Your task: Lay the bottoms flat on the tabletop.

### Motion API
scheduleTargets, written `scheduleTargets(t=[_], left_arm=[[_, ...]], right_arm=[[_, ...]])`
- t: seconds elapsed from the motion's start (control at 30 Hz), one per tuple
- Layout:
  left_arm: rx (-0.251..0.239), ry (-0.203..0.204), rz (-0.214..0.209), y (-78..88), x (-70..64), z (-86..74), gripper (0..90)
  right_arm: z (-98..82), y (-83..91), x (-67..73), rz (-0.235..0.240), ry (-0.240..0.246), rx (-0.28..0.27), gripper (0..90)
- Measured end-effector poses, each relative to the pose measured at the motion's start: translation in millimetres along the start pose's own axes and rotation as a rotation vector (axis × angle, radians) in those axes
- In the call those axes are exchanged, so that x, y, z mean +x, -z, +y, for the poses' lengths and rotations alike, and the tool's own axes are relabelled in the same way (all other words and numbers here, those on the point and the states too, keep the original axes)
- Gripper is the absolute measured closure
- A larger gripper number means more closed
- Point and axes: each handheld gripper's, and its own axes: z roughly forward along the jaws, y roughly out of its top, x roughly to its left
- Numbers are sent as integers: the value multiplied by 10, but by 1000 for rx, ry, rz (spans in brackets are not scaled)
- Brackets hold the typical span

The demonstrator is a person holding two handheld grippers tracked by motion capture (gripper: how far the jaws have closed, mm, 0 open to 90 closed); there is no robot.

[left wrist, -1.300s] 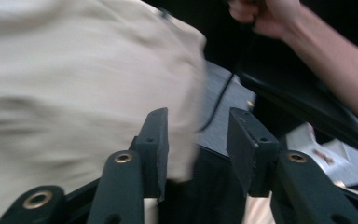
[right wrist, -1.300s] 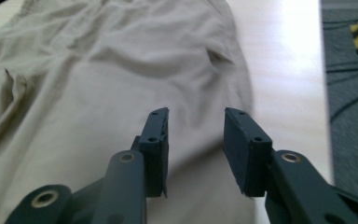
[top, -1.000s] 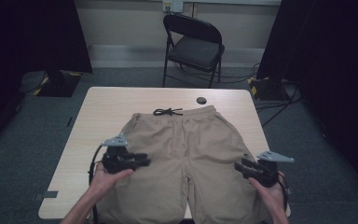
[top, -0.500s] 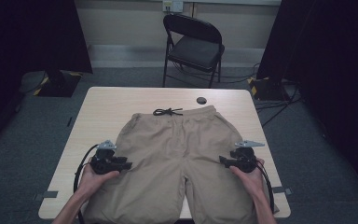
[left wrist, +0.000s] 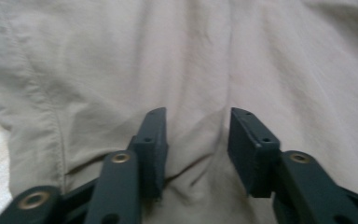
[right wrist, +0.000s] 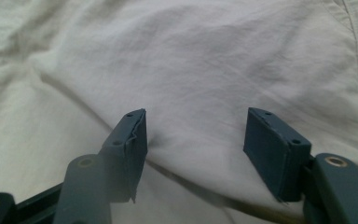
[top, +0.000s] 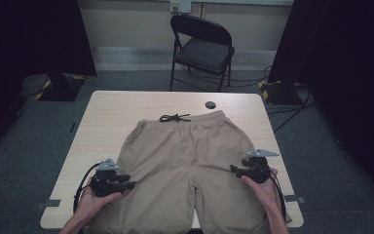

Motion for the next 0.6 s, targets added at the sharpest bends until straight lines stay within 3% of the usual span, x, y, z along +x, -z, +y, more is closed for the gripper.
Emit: scheduleTargets(t=[0.07,0.1,0.23,0.3,0.33,0.4,0.5,0.53,0.57,0.6], left_arm=[[-12,9,-16,29,14,38,550],[-67,25,-33,135,50,161,550],[-105,-6,19,245,155,414,550],[-148,41,27,216,356,599,546],[-148,41,27,216,356,599,544],[-158,87,44,32,552,664,537],[-132,91,89,-184,676,662,522],[-132,91,89,-184,676,662,512],[-121,130,79,-312,770,631,501],[-121,130,79,-312,770,631,499]], right_arm=[[-2,26,17,-13,12,19,380],[1,46,19,-10,9,36,379],[61,84,-32,-12,-19,21,350],[142,98,-55,-5,-32,-13,333],[142,98,-55,-5,-32,-13,333],[276,68,-45,0,-26,-36,319],[374,-62,-32,-21,-16,-25,262],[394,-114,-36,-29,-15,-34,245],[409,-165,-39,-41,-16,-37,224],[409,-165,-39,-41,-16,-37,224]])
